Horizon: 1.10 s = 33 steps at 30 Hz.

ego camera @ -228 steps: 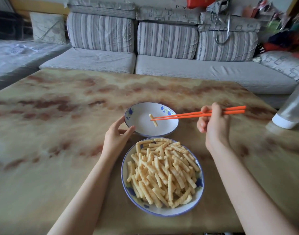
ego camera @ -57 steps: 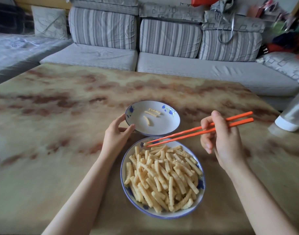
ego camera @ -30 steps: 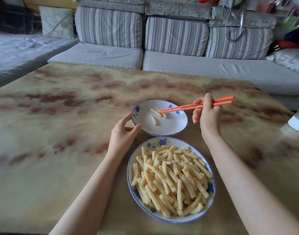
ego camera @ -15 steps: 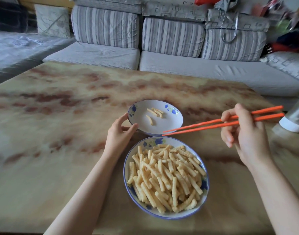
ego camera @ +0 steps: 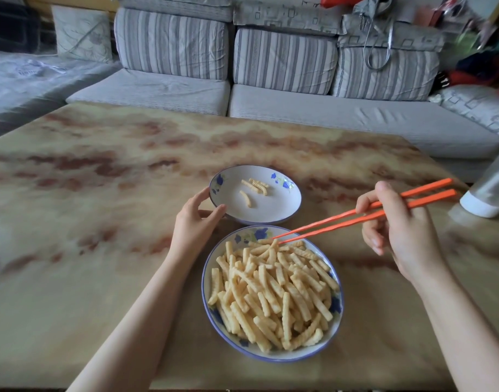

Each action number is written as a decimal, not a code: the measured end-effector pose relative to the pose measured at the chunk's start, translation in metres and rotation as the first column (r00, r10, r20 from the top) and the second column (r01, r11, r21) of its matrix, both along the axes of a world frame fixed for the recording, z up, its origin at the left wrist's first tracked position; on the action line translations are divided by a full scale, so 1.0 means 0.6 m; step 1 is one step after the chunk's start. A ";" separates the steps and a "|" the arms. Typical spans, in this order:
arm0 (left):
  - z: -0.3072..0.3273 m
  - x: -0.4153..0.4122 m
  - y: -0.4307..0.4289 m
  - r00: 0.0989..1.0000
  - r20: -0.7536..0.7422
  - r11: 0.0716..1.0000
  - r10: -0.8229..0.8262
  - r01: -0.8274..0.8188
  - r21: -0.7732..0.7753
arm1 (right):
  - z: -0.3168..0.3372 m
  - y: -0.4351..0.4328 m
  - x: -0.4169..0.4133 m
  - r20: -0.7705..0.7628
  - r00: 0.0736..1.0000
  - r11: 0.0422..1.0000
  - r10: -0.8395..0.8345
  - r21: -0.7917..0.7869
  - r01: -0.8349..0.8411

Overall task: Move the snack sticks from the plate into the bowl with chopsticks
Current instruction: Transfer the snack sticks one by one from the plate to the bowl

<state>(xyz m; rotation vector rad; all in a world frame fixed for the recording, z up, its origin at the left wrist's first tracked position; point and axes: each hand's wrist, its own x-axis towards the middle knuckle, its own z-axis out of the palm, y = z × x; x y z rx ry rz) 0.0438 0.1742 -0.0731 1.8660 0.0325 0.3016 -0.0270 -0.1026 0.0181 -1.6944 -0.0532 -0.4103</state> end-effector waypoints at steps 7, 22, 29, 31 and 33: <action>-0.001 0.000 0.001 1.000 -0.005 1.000 -0.004 0.004 -0.004 | -0.003 0.008 0.000 0.048 0.997 0.998 -0.053 0.040 0.052; -0.006 0.004 0.002 1.000 -0.016 1.000 -0.002 0.002 -0.007 | -0.023 0.053 0.114 0.063 0.953 0.939 -0.297 0.201 0.279; -0.013 0.007 0.004 1.000 -0.023 1.000 -0.011 0.010 -0.004 | -0.042 0.063 0.148 0.036 0.953 0.945 -0.300 0.146 0.292; -0.013 0.007 0.003 1.000 -0.025 1.000 -0.009 0.009 -0.007 | -0.045 0.063 0.152 0.042 0.955 0.947 -0.294 0.146 0.285; -0.012 0.007 0.003 1.000 -0.024 1.000 -0.010 0.010 -0.010 | -0.047 0.060 0.152 0.050 0.955 0.948 -0.292 0.149 0.282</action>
